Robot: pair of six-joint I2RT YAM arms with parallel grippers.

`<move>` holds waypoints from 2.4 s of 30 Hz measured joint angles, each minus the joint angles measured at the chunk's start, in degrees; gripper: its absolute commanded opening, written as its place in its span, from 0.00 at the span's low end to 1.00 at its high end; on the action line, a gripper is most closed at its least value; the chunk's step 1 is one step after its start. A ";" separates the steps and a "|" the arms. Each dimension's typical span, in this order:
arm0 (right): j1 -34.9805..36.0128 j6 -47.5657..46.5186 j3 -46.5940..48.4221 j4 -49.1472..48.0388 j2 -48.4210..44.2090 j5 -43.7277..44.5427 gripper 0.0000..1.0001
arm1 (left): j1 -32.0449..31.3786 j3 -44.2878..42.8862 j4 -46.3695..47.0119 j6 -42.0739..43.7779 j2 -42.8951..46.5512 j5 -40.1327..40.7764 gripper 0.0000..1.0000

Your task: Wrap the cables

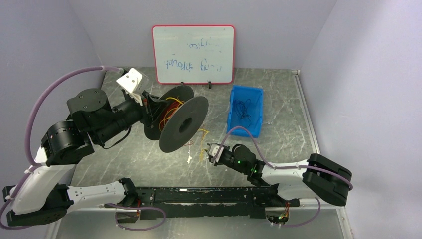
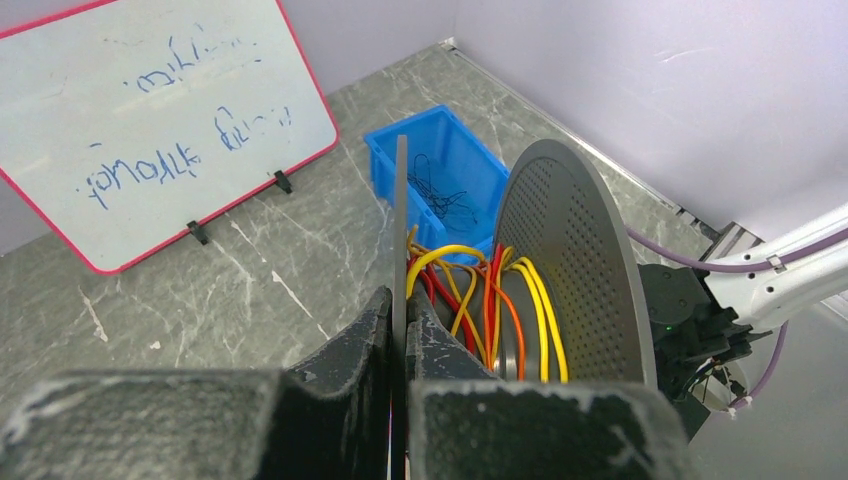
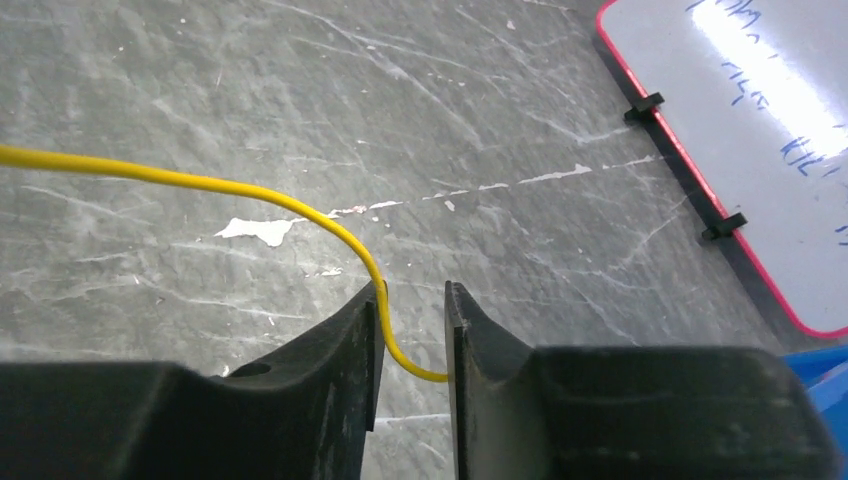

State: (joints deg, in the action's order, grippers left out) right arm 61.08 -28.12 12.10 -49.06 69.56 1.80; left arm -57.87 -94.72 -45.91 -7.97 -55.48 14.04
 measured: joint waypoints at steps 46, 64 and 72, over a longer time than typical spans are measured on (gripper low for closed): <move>28.46 27.47 3.32 -21.33 32.96 22.49 0.00 | 16.00 -0.09 14.01 -9.51 -17.46 12.68 0.07; 35.23 25.49 12.70 -1.33 13.79 27.87 0.00 | 18.45 4.87 22.21 -12.24 -30.49 19.28 0.07; 35.36 25.51 28.52 26.23 0.15 34.82 0.00 | 18.58 13.62 27.34 -11.78 -31.21 24.24 0.07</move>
State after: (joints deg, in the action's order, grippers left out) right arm 96.44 -2.61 40.62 -22.83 69.71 36.62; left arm -39.29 -81.10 -18.57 -19.75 -86.70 38.28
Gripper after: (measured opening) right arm 0.019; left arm 0.088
